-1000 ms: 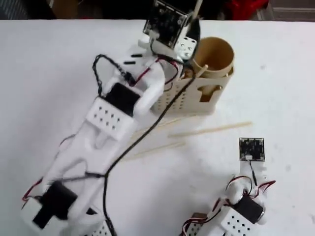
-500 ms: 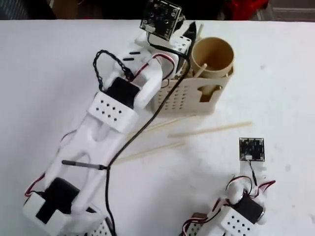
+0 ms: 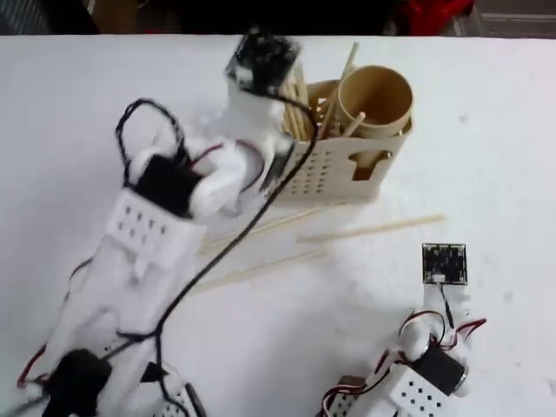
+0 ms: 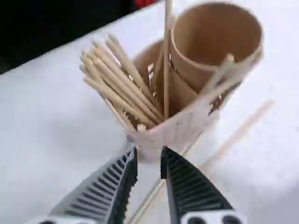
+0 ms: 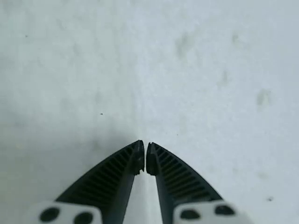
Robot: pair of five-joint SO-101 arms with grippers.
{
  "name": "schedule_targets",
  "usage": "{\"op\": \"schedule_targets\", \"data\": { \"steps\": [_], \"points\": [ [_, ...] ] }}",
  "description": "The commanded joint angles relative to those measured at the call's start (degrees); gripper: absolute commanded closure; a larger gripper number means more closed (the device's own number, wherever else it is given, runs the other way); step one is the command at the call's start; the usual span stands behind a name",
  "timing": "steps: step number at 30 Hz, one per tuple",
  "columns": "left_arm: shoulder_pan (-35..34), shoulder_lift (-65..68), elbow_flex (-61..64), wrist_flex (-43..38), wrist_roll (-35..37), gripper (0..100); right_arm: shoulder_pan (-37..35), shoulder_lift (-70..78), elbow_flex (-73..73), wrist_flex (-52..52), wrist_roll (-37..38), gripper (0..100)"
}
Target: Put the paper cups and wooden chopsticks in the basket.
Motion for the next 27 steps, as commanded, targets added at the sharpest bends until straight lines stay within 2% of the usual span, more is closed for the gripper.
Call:
{"op": "schedule_targets", "data": {
  "steps": [1,6,10,19,27],
  "points": [
    [-0.22,-6.81,8.18,5.80,-8.00,90,0.48,-0.04,0.53,-0.57,0.00,97.4],
    [-0.31,-8.48,31.12,-7.47,-21.63,90,0.48,-0.04,0.53,-0.57,0.00,97.4],
    [-0.31,-5.58,41.58,-16.26,-26.64,90,0.48,-0.04,0.53,-0.57,0.00,97.4],
    [9.80,12.00,40.62,-16.97,-30.95,89,0.48,-0.04,0.53,-0.57,0.00,97.4],
    [8.40,23.16,35.08,-17.76,-31.47,89,0.48,-0.04,0.53,-0.57,0.00,97.4]
  ]
}}
